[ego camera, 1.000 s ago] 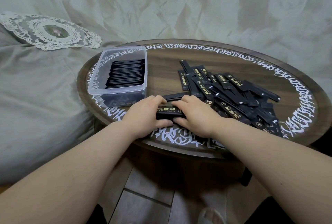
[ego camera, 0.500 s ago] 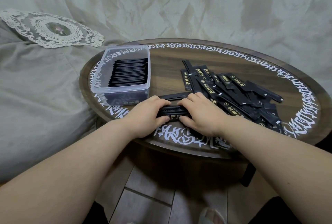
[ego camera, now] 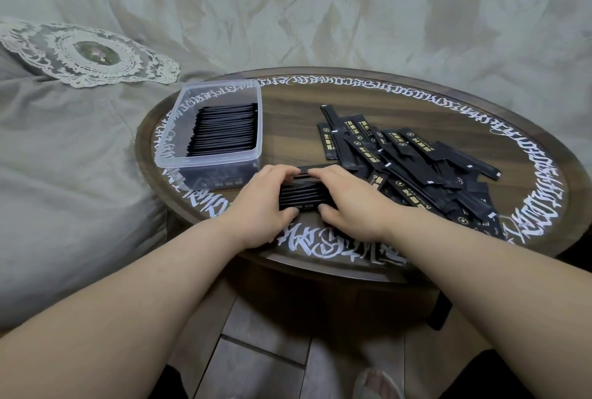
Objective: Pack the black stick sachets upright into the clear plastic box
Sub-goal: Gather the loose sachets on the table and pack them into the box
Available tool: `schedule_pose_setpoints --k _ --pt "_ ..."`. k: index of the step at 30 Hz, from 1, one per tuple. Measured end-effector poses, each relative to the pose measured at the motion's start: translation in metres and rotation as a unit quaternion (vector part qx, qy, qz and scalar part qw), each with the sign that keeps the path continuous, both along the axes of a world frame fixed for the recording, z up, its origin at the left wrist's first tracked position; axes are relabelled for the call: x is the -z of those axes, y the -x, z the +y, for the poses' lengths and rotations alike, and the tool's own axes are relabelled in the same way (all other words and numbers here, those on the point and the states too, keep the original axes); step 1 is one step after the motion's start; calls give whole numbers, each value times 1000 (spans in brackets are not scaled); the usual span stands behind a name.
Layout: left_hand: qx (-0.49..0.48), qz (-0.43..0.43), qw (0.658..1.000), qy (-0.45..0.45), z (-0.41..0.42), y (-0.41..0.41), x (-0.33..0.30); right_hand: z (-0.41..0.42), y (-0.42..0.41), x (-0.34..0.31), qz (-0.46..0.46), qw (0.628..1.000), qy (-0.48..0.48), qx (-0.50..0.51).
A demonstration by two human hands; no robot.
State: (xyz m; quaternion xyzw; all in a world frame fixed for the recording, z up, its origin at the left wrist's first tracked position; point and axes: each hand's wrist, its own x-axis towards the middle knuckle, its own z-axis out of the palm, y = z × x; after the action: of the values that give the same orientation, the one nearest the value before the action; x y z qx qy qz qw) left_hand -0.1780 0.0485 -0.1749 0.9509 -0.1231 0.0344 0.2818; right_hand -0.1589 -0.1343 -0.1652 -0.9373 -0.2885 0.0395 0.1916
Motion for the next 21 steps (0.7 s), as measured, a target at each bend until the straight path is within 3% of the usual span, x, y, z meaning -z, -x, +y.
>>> schedule_pose_setpoints --k 10,21 --pt "-11 17 999 -25 2 1 -2 -1 -4 4 -56 997 60 15" --pt "14 36 995 -87 4 -1 1 1 -4 1 -35 994 105 8"
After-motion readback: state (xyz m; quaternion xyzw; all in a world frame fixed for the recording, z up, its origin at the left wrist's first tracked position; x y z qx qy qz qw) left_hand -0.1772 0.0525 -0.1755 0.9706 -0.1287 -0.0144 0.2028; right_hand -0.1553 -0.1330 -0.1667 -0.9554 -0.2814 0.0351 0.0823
